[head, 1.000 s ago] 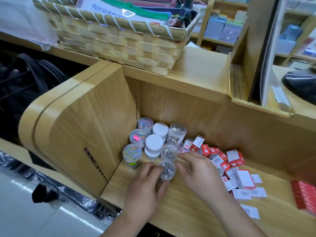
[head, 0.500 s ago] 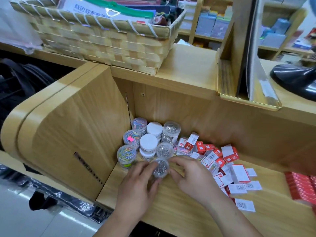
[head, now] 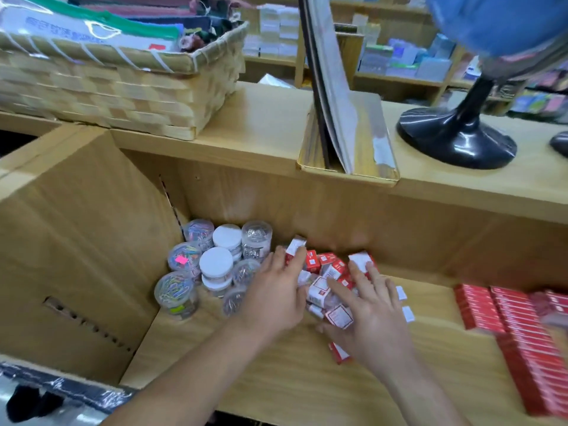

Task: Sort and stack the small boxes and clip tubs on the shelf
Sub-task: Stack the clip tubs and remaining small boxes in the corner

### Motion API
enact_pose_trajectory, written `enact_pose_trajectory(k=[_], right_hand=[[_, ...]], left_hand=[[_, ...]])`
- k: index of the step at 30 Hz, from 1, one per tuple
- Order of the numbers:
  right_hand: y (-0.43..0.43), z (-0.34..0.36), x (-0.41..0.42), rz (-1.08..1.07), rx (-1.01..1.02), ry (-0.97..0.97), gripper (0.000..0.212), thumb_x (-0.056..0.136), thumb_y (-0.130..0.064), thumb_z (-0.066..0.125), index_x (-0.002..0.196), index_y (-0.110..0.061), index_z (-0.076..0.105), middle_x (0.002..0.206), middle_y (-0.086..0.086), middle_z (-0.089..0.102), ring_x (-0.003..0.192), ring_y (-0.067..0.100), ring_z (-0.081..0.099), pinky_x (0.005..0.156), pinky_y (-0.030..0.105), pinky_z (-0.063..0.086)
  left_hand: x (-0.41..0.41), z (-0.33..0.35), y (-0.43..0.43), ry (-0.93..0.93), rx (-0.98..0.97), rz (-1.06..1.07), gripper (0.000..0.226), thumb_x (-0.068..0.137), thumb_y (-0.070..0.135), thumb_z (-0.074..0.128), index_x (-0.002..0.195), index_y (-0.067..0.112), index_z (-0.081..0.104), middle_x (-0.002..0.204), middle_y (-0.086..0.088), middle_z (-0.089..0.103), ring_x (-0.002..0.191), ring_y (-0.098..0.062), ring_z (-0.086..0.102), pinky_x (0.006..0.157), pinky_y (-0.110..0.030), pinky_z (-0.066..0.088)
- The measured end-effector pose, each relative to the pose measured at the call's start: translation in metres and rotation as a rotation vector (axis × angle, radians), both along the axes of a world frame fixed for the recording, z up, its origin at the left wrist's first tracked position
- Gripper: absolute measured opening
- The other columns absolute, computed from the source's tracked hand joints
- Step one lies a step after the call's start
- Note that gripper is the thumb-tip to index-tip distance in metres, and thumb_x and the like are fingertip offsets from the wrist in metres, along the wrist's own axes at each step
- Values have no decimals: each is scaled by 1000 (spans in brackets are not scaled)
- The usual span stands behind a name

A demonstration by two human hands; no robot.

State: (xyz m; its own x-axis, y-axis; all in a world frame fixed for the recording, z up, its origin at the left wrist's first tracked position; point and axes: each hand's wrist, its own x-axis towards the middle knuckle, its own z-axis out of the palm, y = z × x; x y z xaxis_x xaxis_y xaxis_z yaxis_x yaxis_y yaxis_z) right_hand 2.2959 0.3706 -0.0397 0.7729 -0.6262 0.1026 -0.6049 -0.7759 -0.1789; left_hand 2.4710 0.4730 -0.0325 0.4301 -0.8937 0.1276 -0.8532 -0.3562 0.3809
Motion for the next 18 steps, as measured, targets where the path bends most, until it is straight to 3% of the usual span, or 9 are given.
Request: enact_pose_trajectory(k=[4, 9, 14, 18], right_hand=[[-8, 0, -11, -49, 20, -53, 62, 64, -71, 57, 118, -44, 67, 149, 5, 51, 136, 36, 47, 103, 55, 45], [-19, -5, -26, -61, 37, -80, 60, 65, -76, 54, 117, -49, 66, 150, 4, 50, 138, 32, 47, 101, 52, 48], [-28, 11, -43, -80, 211, 35, 75, 61, -79, 64, 130, -51, 57, 162, -2, 29, 152, 22, 20, 120, 44, 24], [-21, 19, -44, -39, 246, -120, 82, 61, -88, 51, 135, -51, 54, 156, -10, 38, 150, 22, 25, 121, 45, 24]], left_hand=[[-6, -11, -4, -99, -21, -5, 69, 89, 32, 49, 155, 13, 35, 134, -18, 58, 127, -40, 51, 110, -45, 40], [-16, -9, -10, -113, -55, -11, 74, 81, 29, 59, 151, 11, 43, 123, -16, 66, 118, -40, 59, 102, -43, 48], [-30, -12, -5, -17, -93, -28, 77, 83, 28, 58, 156, 23, 34, 138, -5, 56, 127, -32, 46, 112, -38, 34], [-29, -11, 0, 48, -118, -34, 70, 92, 36, 51, 158, 35, 27, 149, 2, 45, 131, -25, 36, 111, -37, 35]])
